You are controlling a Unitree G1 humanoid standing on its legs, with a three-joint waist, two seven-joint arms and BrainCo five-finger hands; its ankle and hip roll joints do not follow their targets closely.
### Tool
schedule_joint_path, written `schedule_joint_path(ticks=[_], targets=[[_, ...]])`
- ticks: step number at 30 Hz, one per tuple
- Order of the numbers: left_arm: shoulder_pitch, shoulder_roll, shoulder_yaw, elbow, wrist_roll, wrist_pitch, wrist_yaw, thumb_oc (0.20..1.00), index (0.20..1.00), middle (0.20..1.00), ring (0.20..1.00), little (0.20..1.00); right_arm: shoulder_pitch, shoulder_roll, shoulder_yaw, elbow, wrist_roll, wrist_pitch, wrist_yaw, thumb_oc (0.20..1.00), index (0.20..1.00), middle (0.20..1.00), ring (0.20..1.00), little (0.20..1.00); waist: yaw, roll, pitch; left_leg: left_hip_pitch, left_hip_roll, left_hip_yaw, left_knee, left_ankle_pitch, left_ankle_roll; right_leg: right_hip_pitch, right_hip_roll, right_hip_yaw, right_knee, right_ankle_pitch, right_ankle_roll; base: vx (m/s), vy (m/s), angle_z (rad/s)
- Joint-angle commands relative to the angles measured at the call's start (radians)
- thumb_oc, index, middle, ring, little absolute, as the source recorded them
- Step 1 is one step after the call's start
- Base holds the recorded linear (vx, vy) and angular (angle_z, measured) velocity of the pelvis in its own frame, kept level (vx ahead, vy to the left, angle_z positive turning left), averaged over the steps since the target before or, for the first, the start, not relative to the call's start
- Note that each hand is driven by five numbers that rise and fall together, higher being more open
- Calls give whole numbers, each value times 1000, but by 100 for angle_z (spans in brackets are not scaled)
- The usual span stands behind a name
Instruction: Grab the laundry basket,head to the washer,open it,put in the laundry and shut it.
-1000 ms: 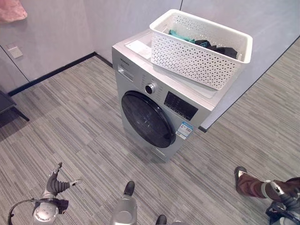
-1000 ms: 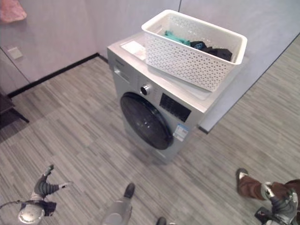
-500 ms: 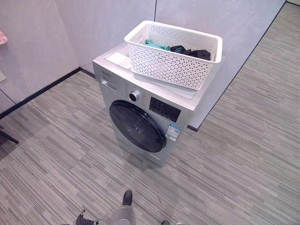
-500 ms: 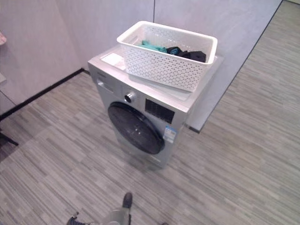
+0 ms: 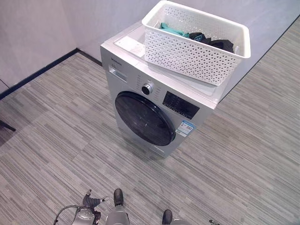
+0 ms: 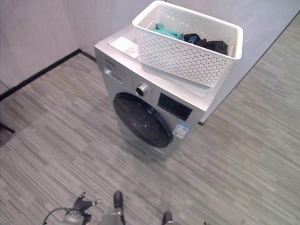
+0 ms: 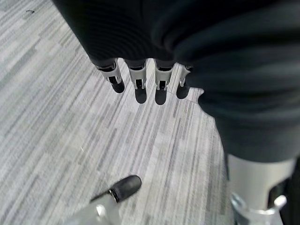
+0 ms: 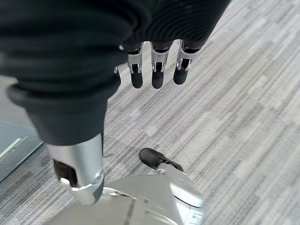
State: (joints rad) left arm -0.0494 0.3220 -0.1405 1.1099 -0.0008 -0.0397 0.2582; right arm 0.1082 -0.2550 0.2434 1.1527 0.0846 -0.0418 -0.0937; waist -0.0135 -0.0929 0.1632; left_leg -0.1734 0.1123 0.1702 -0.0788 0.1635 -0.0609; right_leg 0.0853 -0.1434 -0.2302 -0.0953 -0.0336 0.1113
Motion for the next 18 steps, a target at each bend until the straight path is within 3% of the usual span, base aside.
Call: schedule_joint_path(ticks=[1,4,5,7,8,9,12,13,15,16,18], targets=[[-7,-20,-34,-1,-13,-7,8,1000,1000,1000,1000,1000,-8,-53,-24,0,4,1,-27,1000,1000,1000,1000,1000,5,52,37,-23,111,-4,82,-58,-41,-13,-15,45,16,-31,-4,12,33,6],[-6,-25,-36,-2,-19,-10,13,1000,1000,1000,1000,1000,-26,-65,-36,-85,19,-5,-48,1000,1000,1000,1000,1000,2,44,45,-65,109,2,174,-95,-38,-13,-27,42,13,-24,0,12,61,-2],[-4,-25,-34,-12,-19,-9,14,1000,1000,1000,1000,1000,-28,-78,-42,-172,30,-10,-48,1000,1000,1000,1000,1000,0,39,48,-87,109,12,242,-136,-40,1,-39,36,12,-28,4,39,69,-2],[-1,-22,-34,-23,-17,-8,13,1000,1000,1000,1000,1000,-27,-84,-45,-211,31,-11,-47,1000,1000,1000,1000,1000,0,39,47,-87,108,13,255,-145,-38,3,-44,37,16,-29,5,99,156,-1],[12,-16,-40,-43,-7,-5,5,1000,1000,1000,1000,1000,-30,-96,-58,-253,54,-11,-32,1000,1000,1000,1000,1000,5,39,40,-78,91,2,269,-186,-11,-3,-69,54,61,-30,9,128,198,0],[12,-16,-40,-43,-7,-5,5,1000,1000,1000,1000,1000,-29,-96,-58,-253,54,-11,-32,1000,1000,1000,1000,1000,6,38,40,-78,91,2,270,-186,-11,-4,-69,55,62,-30,9,156,234,-1],[21,-15,-56,-46,13,4,-11,1000,1000,1000,1000,1000,-44,-99,-73,-255,83,-5,-17,1000,1000,1000,1000,1000,13,44,35,-49,53,-10,270,-219,32,-43,-104,69,201,-13,19,157,258,6],[27,-14,-59,-32,22,9,-11,1000,1000,1000,1000,1000,-82,-102,-66,-268,96,-10,-23,1000,1000,1000,1000,1000,7,52,39,-11,18,-3,248,-231,61,-86,-117,94,288,59,31,156,273,10],[28,-13,-58,-33,23,10,-10,1000,1000,1000,1000,1000,-84,-101,-67,-280,97,-11,-24,1000,1000,1000,1000,1000,8,56,39,-5,13,-3,244,-234,69,-97,-118,100,318,64,31,101,174,9],[33,-11,-56,-36,21,9,-10,1000,1000,1000,1000,1000,-92,-104,-56,-323,91,-16,-28,1000,1000,1000,1000,1000,6,64,40,14,-1,-2,232,-239,85,-119,-118,107,369,94,35,113,153,17],[42,-11,-50,-33,23,11,-9,1000,1000,1000,1000,1000,-94,-105,-41,-378,74,-21,-33,1000,1000,1000,1000,1000,9,84,37,65,-29,-8,183,-238,111,-139,-105,97,451,95,29,189,217,14]])
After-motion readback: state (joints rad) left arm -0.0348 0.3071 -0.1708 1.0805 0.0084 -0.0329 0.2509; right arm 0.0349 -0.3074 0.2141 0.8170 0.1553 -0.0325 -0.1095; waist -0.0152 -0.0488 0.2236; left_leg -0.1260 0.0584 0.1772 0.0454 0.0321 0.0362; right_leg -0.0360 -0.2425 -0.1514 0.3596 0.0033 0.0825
